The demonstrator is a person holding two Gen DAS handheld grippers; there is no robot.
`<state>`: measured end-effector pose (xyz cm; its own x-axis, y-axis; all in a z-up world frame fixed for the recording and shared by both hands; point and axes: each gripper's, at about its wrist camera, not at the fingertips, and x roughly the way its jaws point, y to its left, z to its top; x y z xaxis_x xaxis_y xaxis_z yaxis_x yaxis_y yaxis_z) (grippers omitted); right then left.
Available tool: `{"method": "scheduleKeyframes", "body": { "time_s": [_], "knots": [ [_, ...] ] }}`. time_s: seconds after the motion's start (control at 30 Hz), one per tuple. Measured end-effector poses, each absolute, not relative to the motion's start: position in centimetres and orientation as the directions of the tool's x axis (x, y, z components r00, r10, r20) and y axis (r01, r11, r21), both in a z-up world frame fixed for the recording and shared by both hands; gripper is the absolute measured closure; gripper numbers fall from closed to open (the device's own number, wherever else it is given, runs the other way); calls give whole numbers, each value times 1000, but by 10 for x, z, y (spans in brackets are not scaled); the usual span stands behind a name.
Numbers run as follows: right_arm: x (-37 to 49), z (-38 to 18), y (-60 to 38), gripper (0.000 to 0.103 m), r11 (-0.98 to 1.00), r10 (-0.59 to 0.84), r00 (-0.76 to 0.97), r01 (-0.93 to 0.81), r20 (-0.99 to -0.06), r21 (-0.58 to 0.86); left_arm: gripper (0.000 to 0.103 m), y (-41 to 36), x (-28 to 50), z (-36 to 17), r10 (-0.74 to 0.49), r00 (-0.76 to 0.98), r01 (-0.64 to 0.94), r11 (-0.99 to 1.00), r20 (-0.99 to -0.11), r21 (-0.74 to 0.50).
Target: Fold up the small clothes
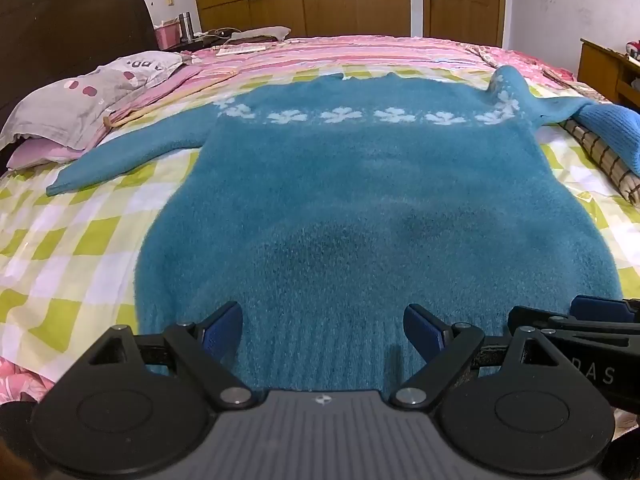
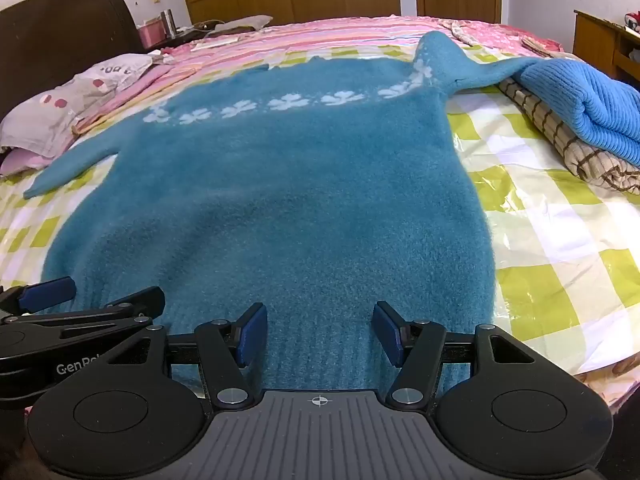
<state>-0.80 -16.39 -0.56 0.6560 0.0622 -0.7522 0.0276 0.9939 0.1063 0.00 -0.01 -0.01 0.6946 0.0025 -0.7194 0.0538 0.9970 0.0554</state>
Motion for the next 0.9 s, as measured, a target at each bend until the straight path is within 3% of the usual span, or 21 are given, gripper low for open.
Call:
{"method": "scheduleKeyframes", "body": {
  "time_s": [0.9],
  "knots": [
    [-8, -5, -162, 44, 995, 58, 653, 28, -755, 100, 11, 3, -1, -7, -11, 683, 48, 998, -730, 30]
  ]
}}
